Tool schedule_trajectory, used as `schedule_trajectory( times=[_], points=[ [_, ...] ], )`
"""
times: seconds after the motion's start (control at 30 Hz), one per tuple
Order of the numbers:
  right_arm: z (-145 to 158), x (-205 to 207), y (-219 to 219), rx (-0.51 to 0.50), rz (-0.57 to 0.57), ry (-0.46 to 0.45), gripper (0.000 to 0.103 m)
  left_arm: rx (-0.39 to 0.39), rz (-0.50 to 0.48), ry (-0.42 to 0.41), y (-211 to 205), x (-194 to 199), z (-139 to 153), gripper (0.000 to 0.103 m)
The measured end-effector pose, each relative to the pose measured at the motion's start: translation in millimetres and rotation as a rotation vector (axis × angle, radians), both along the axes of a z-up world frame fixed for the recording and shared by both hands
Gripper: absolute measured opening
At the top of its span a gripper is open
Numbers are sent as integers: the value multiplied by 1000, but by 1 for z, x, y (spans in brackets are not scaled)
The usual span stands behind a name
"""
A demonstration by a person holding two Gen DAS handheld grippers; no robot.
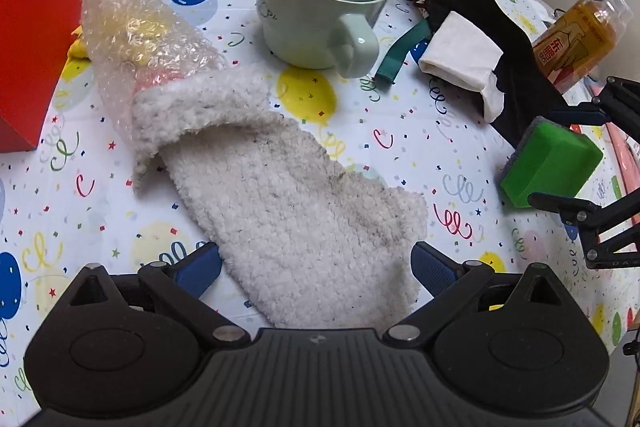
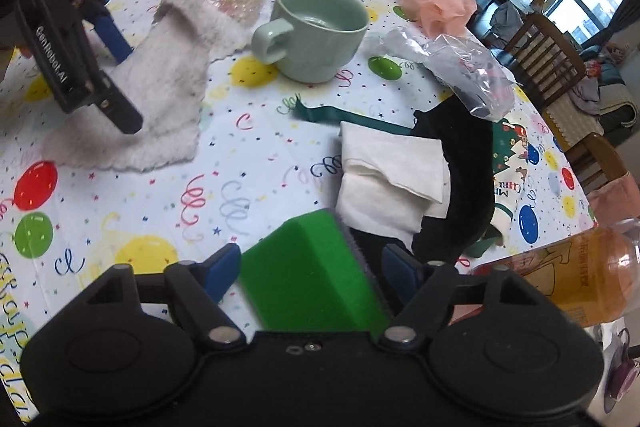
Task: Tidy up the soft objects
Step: 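Grasp the white fuzzy towel with the left tool while the right tool grasps the green sponge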
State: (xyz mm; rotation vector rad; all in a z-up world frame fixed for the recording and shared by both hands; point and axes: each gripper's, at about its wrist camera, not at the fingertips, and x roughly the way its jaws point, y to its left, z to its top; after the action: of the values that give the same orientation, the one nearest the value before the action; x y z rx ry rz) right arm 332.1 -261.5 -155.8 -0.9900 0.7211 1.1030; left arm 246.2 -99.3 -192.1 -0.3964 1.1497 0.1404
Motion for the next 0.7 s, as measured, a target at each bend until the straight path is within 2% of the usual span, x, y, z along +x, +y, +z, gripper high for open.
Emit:
schedule_trajectory(
  times=[0.1,0.13,0.3,0.37,0.43,0.5,0.53,0.7],
  points=[
    [2,-7,-3,6,8,-15,69,13,1,-8,-2,0,0,97],
    [3,-9,-3,6,8,-20,68,28,-2,-8,-3,0,0,93],
    [7,-20,-4,11,7,-53,58,96,-44,-17,-8,-1,3,65],
    [10,-24,-4,11,2,-68,55,126,-62,-19,-10,-1,3,44],
    [12,-28,-5,15,-3,-80,51,149,-75,-22,-12,-2,5,34],
    [15,-33,-5,24,-13,-88,48,138,-79,-33,-12,-3,6,29],
    [16,-35,-6,27,-18,-90,46,136,-82,-39,-12,-5,7,22],
    [24,-46,-7,54,-75,-121,31,125,-112,-81,-14,-12,18,17]
  ],
)
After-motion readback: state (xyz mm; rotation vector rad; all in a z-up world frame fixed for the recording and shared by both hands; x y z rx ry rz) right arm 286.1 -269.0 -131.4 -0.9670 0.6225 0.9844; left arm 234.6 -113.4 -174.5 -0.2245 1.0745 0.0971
